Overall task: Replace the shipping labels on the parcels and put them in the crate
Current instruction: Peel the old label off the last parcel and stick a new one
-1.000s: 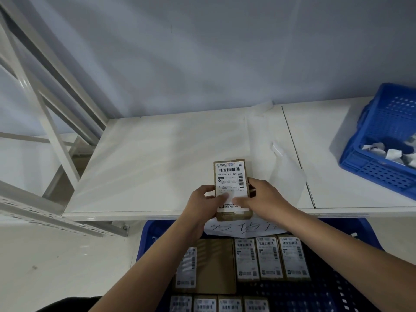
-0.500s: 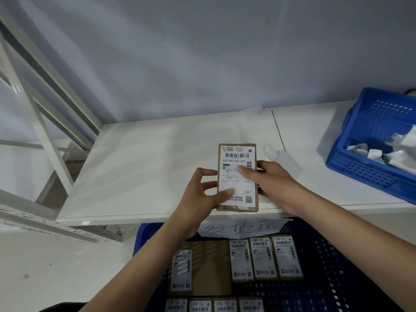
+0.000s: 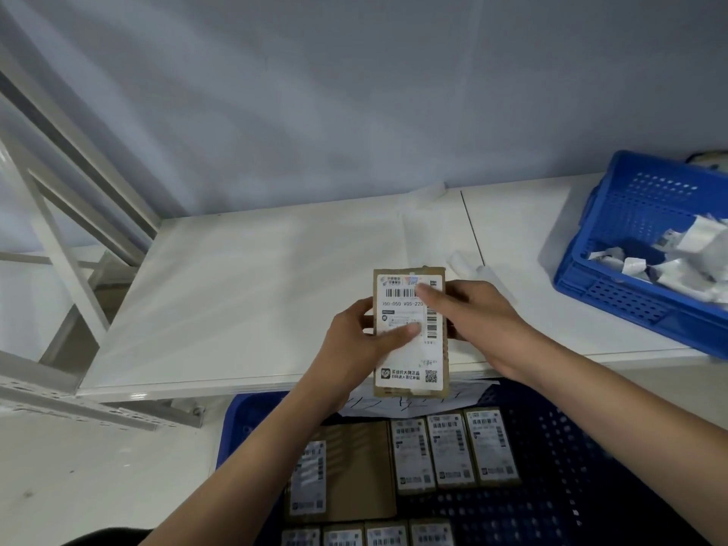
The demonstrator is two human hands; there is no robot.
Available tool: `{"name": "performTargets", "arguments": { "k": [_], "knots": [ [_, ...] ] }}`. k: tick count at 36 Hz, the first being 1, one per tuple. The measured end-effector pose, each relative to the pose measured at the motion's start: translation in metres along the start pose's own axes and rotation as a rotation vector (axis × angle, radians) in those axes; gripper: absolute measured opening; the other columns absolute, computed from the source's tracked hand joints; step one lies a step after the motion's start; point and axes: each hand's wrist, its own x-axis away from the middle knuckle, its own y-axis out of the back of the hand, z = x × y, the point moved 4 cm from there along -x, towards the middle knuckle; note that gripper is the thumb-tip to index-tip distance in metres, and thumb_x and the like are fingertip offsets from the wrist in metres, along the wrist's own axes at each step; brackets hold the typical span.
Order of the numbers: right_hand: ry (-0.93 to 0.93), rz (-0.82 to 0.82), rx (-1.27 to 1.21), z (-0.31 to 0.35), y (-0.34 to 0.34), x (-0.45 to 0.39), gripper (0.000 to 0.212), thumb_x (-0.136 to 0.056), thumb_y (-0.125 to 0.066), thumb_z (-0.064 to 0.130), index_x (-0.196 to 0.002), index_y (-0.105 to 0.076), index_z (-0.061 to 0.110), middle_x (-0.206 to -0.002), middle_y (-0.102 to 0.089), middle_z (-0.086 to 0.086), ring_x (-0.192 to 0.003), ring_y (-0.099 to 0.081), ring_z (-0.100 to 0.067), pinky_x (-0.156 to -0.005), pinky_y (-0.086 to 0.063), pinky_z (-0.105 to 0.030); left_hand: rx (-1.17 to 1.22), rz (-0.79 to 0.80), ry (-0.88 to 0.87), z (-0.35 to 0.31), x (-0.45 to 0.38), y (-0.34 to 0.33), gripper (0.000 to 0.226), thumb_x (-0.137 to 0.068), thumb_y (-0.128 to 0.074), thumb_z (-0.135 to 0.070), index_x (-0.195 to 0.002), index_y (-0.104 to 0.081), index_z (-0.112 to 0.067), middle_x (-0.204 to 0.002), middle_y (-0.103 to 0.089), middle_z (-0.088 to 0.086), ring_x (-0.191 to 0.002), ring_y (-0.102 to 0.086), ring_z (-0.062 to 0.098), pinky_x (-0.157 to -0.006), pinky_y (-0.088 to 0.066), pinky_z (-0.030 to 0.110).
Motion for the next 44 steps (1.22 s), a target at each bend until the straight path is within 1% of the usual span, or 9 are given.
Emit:
{"name": "performTargets", "arguments": {
  "k": [7,14,16,20,26,29,33,37,44],
  "knots": [
    [0.005,0.037,0.066,-0.001,-0.008,0.004,0.029,-0.095,-0.064,0.045,-0.1,-0.073,0.019,-0.092,-0.078,0.008,-0.092,-0.073,-0.007,-0.082,-0.056,-0.024,0.02,-0.041,0.078,0.005,0.0,0.007,0.052,-0.095,-0.059,-0.058,-0.107,-0.072,-0.009,-0.095,-0.079,0.002,-0.088,-0.077,0.021,-0.088,-0.062,0.047],
    [-0.043,0.039,0.1,-0.004,-0.015,0.005,0.05,-0.094,-0.061,0.053,-0.1,-0.071,0.004,-0.096,-0.077,-0.004,-0.098,-0.072,-0.024,-0.096,-0.055,-0.041,-0.062,-0.115,0.115,0.005,-0.002,0.013,0.069,-0.092,-0.052,-0.071,-0.105,-0.069,-0.006,-0.092,-0.078,0.003,-0.084,-0.076,0.022,-0.087,-0.061,0.05],
    [-0.043,0.058,0.093,-0.005,-0.016,0.006,0.041,-0.096,-0.061,0.05,-0.098,-0.073,0.01,-0.093,-0.078,0.003,-0.095,-0.073,-0.016,-0.091,-0.058,-0.036,-0.088,-0.115,0.121,0.006,-0.002,0.013,0.068,-0.09,-0.05,-0.075,-0.105,-0.066,-0.011,-0.094,-0.077,0.002,-0.086,-0.076,0.021,-0.088,-0.061,0.048],
    [-0.015,0.077,0.092,-0.003,-0.017,0.008,0.028,-0.097,-0.06,0.047,-0.102,-0.071,0.022,-0.092,-0.077,0.013,-0.086,-0.071,0.001,-0.067,-0.052,-0.013,0.062,-0.03,0.146,0.005,-0.003,0.012,0.063,-0.09,-0.057,-0.068,-0.115,-0.064,-0.011,-0.1,-0.078,0.005,-0.091,-0.076,0.025,-0.092,-0.059,0.051],
    [0.014,0.09,0.216,0.004,-0.015,0.005,0.047,-0.078,-0.081,0.049,-0.118,-0.065,0.033,-0.107,-0.073,0.017,-0.098,-0.07,-0.002,-0.087,-0.055,-0.027,0.168,-0.063,0.14,-0.005,-0.002,0.01,0.074,-0.078,-0.063,-0.067,-0.117,-0.064,-0.005,-0.096,-0.079,0.008,-0.087,-0.077,0.026,-0.086,-0.062,0.046],
    [0.035,0.094,0.21,0.006,-0.014,0.007,0.033,-0.081,-0.082,0.04,-0.111,-0.068,0.033,-0.101,-0.075,0.017,-0.091,-0.07,0.003,-0.08,-0.055,-0.019,0.188,-0.042,0.137,-0.009,0.0,0.01,0.077,-0.072,-0.065,-0.066,-0.121,-0.062,-0.006,-0.098,-0.079,0.008,-0.089,-0.077,0.026,-0.084,-0.062,0.044],
    [0.051,0.064,0.145,0.014,-0.004,0.004,0.018,-0.085,-0.077,0.044,-0.099,-0.07,0.036,-0.097,-0.074,0.019,-0.092,-0.069,0.003,-0.079,-0.054,-0.02,0.155,0.066,0.085,-0.015,0.005,0.009,0.052,-0.088,-0.07,-0.046,-0.13,-0.059,-0.018,-0.108,-0.078,0.003,-0.098,-0.076,0.02,-0.087,-0.061,0.04],
    [0.042,0.061,0.068,0.023,0.002,0.004,0.016,-0.089,-0.073,0.042,-0.099,-0.068,0.03,-0.091,-0.075,0.017,-0.078,-0.07,0.006,-0.06,-0.05,-0.011,0.049,0.101,0.056,-0.014,0.007,0.011,0.052,-0.083,-0.082,-0.03,-0.13,-0.061,-0.024,-0.116,-0.075,-0.002,-0.101,-0.075,0.018,-0.09,-0.061,0.043],
    [0.063,-0.005,0.051,0.024,0.004,0.004,0.028,-0.085,-0.075,0.048,-0.107,-0.07,0.03,-0.098,-0.075,0.018,-0.094,-0.07,0.0,-0.089,-0.054,-0.028,-0.001,0.077,0.025,-0.014,0.008,0.008,0.048,-0.079,-0.087,-0.026,-0.122,-0.067,-0.021,-0.107,-0.078,-0.002,-0.097,-0.076,0.018,-0.086,-0.062,0.041]
  ]
}}
